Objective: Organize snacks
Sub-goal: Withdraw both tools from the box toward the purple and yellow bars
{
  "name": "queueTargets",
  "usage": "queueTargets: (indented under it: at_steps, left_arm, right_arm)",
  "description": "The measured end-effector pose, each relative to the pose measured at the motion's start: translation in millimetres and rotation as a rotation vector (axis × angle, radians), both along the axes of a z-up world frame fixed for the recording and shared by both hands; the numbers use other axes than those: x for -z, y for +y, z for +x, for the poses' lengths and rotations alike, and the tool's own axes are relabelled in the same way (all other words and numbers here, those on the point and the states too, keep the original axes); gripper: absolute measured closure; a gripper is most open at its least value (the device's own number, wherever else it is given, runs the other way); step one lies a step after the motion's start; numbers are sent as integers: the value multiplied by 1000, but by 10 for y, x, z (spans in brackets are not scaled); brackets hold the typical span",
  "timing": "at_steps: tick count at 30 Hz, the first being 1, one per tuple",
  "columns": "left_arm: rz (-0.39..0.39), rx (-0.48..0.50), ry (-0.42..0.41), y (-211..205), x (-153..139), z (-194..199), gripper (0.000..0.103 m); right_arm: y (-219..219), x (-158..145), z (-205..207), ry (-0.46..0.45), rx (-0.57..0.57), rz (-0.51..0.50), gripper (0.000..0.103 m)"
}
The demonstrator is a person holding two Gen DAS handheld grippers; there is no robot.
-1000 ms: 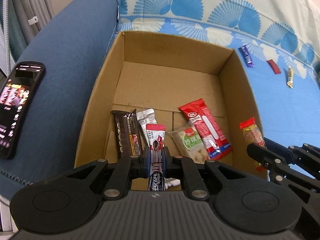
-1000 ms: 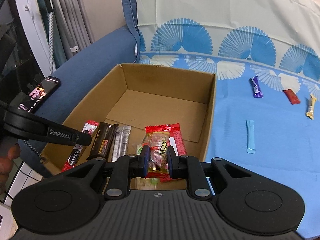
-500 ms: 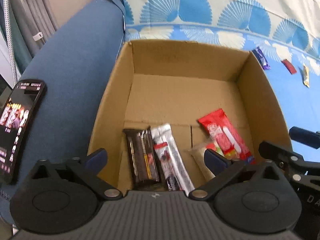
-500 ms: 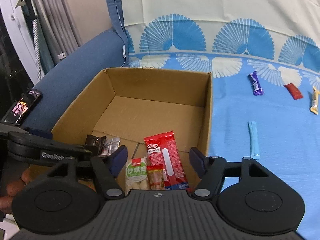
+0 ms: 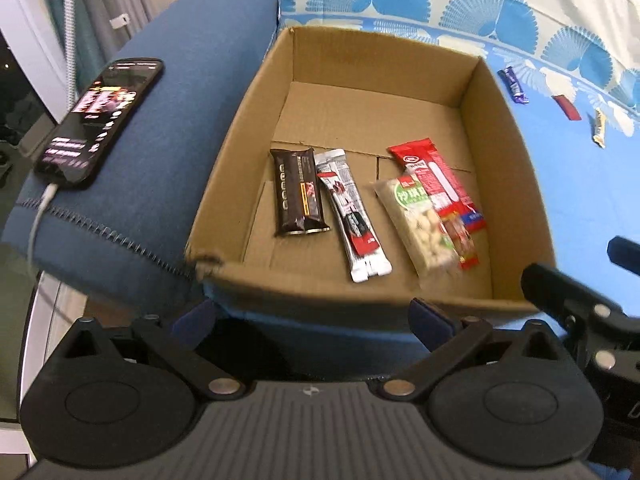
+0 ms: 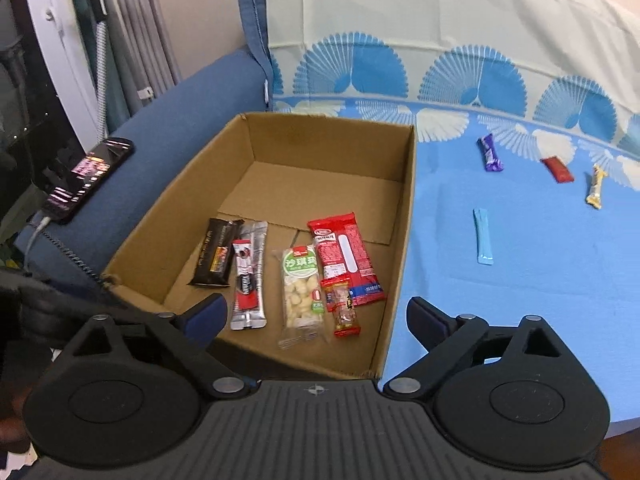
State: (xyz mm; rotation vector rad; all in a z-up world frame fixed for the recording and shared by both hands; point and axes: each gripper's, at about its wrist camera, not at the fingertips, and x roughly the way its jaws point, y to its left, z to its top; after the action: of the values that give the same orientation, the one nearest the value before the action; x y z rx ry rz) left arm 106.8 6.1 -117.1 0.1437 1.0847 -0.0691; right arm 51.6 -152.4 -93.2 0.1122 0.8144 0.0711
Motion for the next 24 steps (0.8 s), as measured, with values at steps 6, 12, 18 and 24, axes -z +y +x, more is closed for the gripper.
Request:
queueTargets:
  at_steps: [6,12,18,24]
  left_arm:
    - [-12,-10,-58,-9,-192,-339,0]
    - [-8,4,-131,-61,-384,-623,0]
    - [-15,15,-174,-74,-537,-848,0]
    - [-13,13,-219,-35,-663,-1016,0]
  right_arm:
    - [40,-224,-358,-63,-5,-34,4]
    - [21,-399,-685,-128,1,-46,4]
    - [-8,-542,-952,-188,6,-50,3]
    - [10,-637,-1143,-233,4,-47,2]
